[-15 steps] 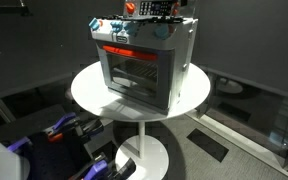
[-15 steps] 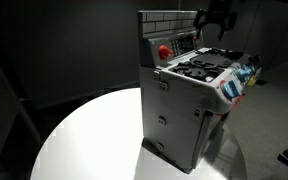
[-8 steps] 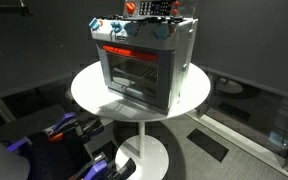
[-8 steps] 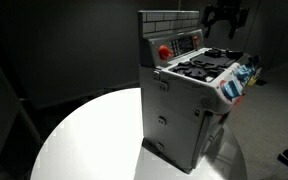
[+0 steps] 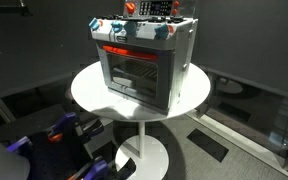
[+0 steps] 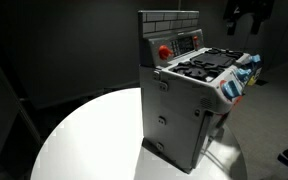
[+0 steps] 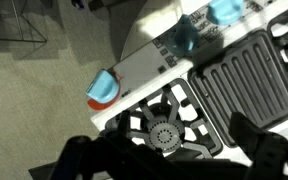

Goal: Press the top orange button on the right side of the stove

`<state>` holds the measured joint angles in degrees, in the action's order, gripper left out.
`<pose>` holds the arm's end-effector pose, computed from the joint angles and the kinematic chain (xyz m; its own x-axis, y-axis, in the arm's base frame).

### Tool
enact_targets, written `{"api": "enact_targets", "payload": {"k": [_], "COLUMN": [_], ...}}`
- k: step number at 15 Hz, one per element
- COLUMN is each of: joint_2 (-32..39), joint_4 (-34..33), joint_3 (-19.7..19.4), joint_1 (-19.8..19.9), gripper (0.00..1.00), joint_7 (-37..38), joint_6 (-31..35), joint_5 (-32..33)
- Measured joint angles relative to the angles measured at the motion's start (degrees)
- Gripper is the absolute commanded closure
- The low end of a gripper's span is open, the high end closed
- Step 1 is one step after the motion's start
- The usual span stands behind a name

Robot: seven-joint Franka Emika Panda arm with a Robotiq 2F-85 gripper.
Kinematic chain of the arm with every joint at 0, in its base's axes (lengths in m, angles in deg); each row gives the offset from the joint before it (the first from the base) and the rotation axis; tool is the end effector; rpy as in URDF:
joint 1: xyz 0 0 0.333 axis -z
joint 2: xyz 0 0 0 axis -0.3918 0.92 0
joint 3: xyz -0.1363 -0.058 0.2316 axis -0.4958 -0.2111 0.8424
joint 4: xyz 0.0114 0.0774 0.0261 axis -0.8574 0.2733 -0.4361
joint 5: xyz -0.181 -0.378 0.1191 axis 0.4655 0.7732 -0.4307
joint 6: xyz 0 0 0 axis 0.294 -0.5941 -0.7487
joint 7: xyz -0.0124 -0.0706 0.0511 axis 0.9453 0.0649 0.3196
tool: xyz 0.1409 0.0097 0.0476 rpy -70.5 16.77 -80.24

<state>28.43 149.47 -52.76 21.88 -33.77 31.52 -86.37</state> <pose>0.5749 0.0279 0.4318 0.9398 -0.3350 -0.0666 -0.3356 -0.9420 0.0027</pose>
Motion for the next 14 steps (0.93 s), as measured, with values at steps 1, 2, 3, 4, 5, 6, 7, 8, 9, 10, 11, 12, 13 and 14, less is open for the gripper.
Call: {"api": "enact_targets", "payload": {"k": [1,2,3,4,5,6,7,8,9,10,11,12,13,14], "joint_2": [-1.3,-2.7,-4.2,-5.6,-7.0,-8.5,-10.0,-11.2,-12.4,-13.4,-14.2,-14.8,-15.2,-15.4], "joint_4": [1.3,2.6,4.0,5.4,6.8,8.3,9.6,10.9,12.1,13.2,14.1,14.9,15.5,15.8], "joint_3": [0.0,0.0,0.0,0.1,0.1,0.2,0.2,0.2,0.2,0.2,0.2,0.2,0.2,0.2], "joint_1": [0.0,0.0,0.0,0.0,0.0,0.0,0.0,0.0,0.0,0.0,0.0,0.0,0.0,0.0], "gripper": [0.00,0.00,0.00,0.00,0.00,0.00,0.00,0.00,0.00,0.00,0.00,0.00,0.00,0.00], "joint_7": [-1.5,-3.0,-4.4,-5.5,-6.5,-7.3,-8.1,-8.7,-9.2,-9.6,-9.8,-9.9,-9.9,-9.9], "joint_6": [-0.3,-0.5,-0.5,-0.5,-0.5,-0.5,-0.5,-0.4,-0.2,0.0,0.1,0.1,0.1,0.1], "joint_5": [0.3,0.6,0.8,1.1,1.4,1.5,1.5,1.5,1.5,1.5,1.5,1.4,1.4,1.4]}}
